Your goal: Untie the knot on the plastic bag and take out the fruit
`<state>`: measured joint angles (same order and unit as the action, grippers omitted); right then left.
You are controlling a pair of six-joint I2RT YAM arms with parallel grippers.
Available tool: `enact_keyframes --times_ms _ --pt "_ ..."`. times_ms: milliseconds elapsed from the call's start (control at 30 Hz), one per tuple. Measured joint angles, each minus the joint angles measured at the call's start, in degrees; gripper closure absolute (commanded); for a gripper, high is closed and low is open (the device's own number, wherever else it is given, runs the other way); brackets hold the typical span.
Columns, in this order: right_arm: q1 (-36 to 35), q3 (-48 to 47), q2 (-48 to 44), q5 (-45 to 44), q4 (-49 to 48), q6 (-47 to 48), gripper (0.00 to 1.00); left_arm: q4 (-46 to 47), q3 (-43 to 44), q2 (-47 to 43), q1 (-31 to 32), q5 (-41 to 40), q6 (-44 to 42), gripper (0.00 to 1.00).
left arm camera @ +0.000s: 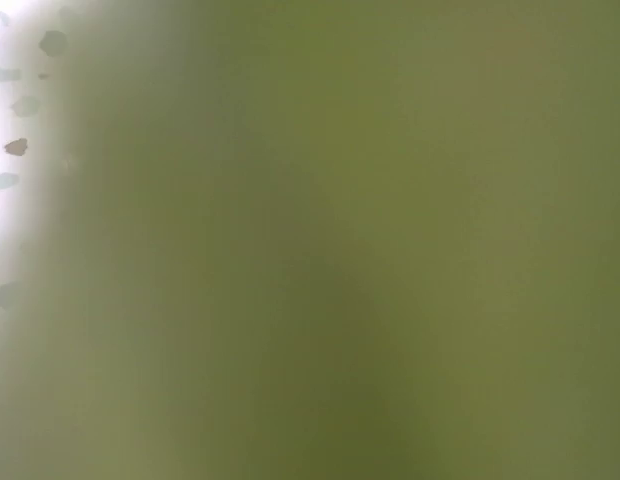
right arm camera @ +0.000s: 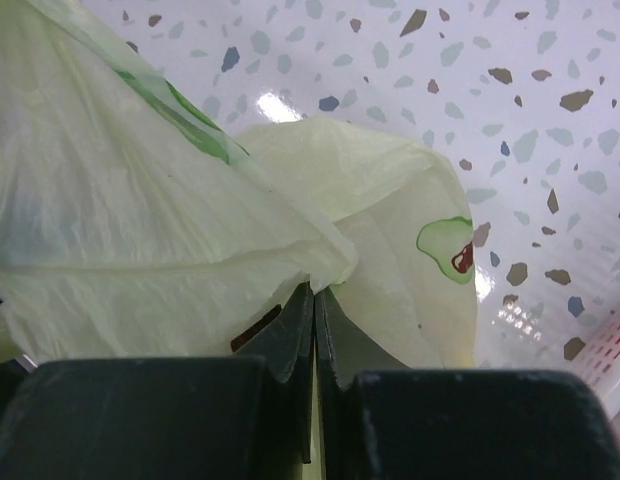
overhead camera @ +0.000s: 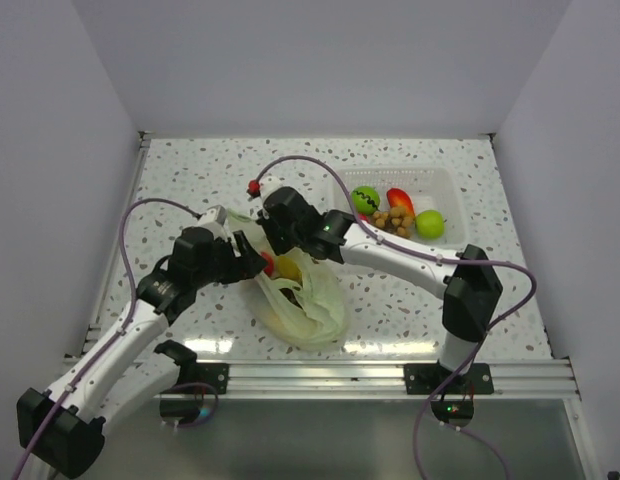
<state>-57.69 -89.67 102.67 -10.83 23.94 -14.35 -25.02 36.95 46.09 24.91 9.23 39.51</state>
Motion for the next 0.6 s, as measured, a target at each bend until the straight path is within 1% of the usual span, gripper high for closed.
enact_keyframes --times_ms 33,67,100,133,167,200,233,333,500,600 --pt "0.00 0.66 -0.26 -0.09 -0.02 -0.04 0.97 0.66 -0.31 0.31 0.57 -2.32 1.11 0.43" --pt "0.00 1.53 -0.66 -0.20 0.13 -0.13 0.84 0.83 -0.42 0.37 1.07 -3.65 2.08 0.63" --pt "0.00 2.54 -1.16 -0.35 0.07 -0.48 0.75 1.20 -0.59 0.39 1.25 -5.18 2.99 0.71" --pt "0.00 3.67 -1.81 -0.68 0.28 -0.72 0.63 1.40 -0.74 0.35 1.36 -6.19 3.17 0.78" --pt "0.00 5.05 -2.78 -1.05 0.57 -1.05 0.55 1.44 -0.92 0.33 1.38 -7.19 3.56 0.85" --pt "0.00 6.47 -3.85 -1.60 0.90 -1.31 0.45 1.44 -1.22 0.22 1.38 -8.00 3.82 0.96" --pt "0.00 7.65 -4.85 -1.88 1.29 -1.51 0.41 1.40 -1.62 0.04 1.38 -8.39 4.24 1.00" --pt "0.00 12.94 -9.66 -3.98 2.54 -2.71 0.35 0.85 -3.37 -1.16 1.42 -8.70 4.44 1.00" --pt "0.09 22.29 -18.23 -9.75 6.08 -4.42 0.35 -2.16 -4.50 -3.56 1.42 -8.70 4.20 1.00" --pt "0.57 24.39 -20.26 -13.55 10.25 -5.88 0.35 -3.82 -4.52 -4.79 1.42 -8.17 3.78 1.00"
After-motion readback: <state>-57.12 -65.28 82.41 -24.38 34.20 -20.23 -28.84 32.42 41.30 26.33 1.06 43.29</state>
